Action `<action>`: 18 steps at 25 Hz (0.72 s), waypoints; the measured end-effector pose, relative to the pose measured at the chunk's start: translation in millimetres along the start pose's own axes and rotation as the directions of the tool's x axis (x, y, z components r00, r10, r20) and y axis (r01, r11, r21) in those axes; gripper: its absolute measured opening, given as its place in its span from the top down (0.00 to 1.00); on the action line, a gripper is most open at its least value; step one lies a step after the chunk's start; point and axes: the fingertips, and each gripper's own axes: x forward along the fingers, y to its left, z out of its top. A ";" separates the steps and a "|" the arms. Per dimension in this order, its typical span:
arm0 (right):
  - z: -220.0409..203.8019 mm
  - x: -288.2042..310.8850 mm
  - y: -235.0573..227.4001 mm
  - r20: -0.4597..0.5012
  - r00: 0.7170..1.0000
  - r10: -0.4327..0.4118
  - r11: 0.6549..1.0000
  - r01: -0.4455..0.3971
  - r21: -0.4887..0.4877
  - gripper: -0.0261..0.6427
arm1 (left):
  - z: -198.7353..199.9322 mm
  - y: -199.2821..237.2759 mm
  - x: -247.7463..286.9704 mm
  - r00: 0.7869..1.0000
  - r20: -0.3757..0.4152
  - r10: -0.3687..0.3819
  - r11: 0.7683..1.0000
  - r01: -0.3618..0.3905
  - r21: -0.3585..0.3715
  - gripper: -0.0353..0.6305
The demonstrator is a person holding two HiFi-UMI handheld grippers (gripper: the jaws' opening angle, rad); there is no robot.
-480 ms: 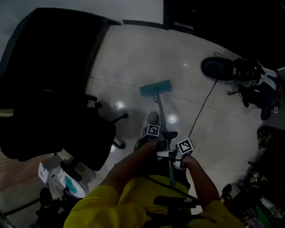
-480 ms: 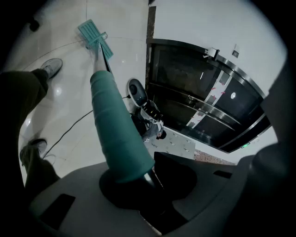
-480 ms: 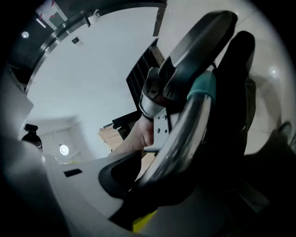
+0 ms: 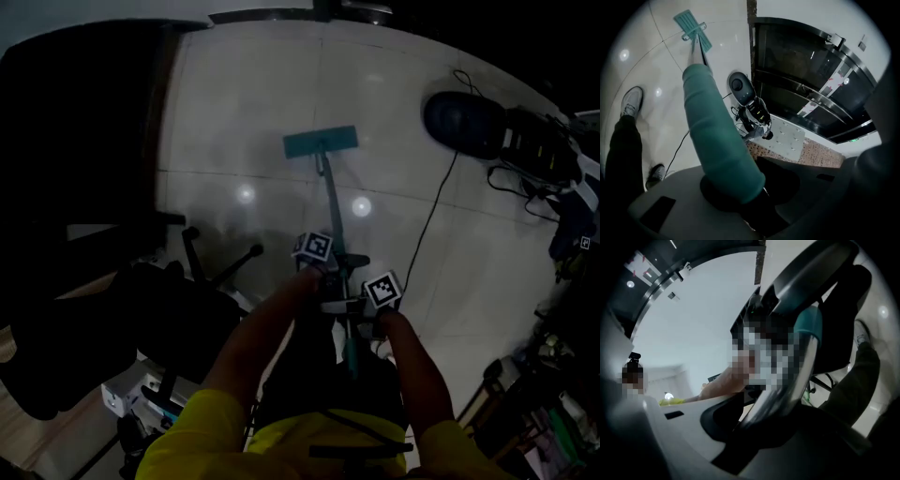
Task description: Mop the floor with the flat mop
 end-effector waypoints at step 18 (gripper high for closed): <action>266.8 5.8 -31.7 0.203 0.979 0.037 0.990 -0.008 -0.139 0.86 | 272.1 0.8 -37.9 0.976 -0.008 0.220 0.945 -0.211 0.252 0.79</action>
